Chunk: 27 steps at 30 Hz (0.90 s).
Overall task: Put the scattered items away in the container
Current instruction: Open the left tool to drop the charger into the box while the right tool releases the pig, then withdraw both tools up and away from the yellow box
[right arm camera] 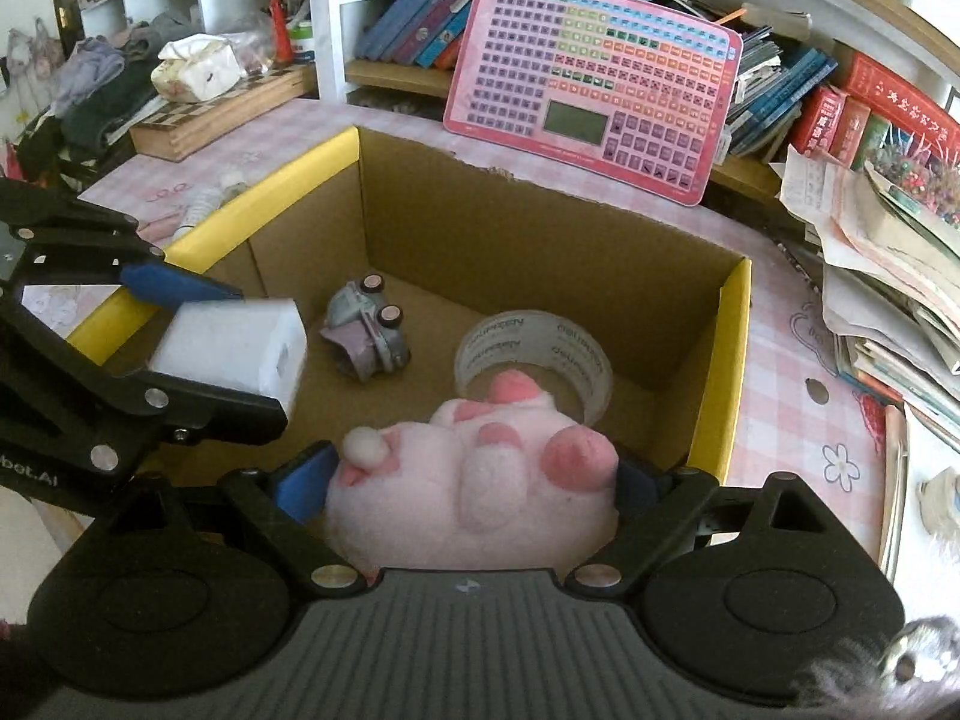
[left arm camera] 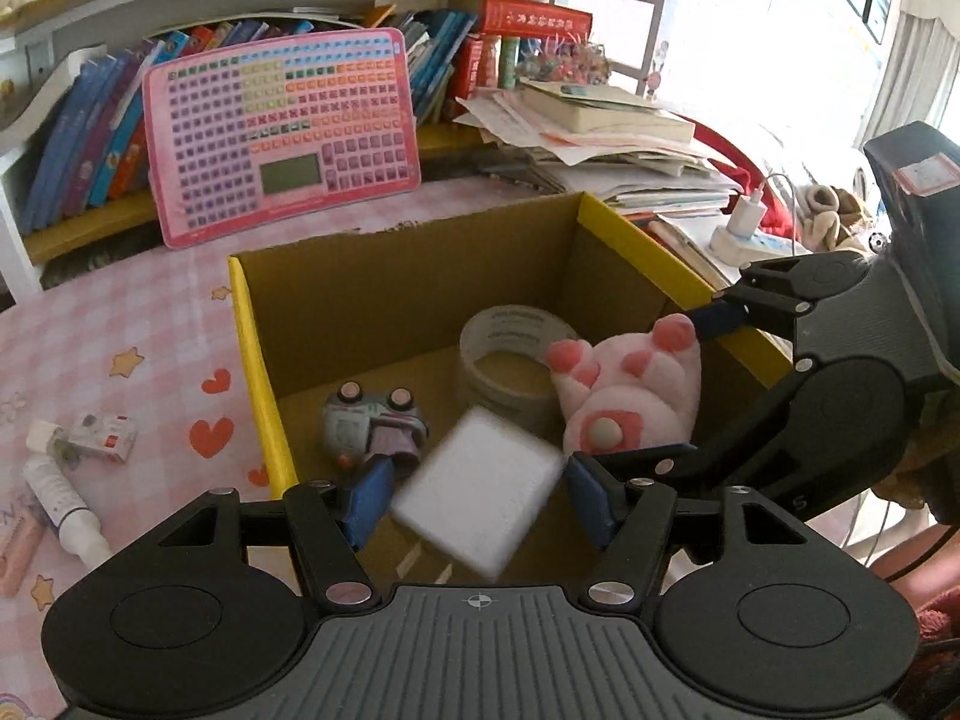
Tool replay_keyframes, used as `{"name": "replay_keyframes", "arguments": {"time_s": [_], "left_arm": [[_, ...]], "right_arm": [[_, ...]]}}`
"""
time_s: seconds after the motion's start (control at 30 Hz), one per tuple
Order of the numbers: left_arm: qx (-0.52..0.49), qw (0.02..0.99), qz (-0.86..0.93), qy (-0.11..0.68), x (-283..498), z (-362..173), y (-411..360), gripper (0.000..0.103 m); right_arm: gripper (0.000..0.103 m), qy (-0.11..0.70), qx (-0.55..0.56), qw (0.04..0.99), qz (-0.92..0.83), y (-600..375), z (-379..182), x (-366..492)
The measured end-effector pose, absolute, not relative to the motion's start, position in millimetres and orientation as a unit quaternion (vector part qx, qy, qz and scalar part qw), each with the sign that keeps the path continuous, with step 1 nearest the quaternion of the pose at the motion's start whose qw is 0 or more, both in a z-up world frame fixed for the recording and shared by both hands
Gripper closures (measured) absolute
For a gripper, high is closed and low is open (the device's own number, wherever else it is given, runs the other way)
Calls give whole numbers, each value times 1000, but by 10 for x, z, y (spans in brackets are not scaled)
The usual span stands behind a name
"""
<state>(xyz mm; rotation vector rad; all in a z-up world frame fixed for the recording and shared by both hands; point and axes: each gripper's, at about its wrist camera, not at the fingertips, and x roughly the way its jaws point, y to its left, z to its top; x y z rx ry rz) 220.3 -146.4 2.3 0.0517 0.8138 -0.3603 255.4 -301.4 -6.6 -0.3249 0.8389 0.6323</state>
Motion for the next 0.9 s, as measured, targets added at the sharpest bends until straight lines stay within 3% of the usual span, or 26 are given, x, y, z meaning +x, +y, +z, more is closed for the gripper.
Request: {"name": "replay_keyframes", "arguments": {"time_s": [0.1, 0.37, 0.9], "left_arm": [[33, 907, -170, 383, 2167, 66, -1485, 25], [28, 927, -149, 344, 1977, 256, -1477, 17], [-17, 947, -104, 302, 1464, 534, -1220, 16]], "right_arm": [[10, 393, -155, 856, 299, -3021, -50, 2527], [7, 372, -132, 870, 295, -3106, 104, 2428], [7, 312, -87, 911, 256, -3128, 437, 1979]]}}
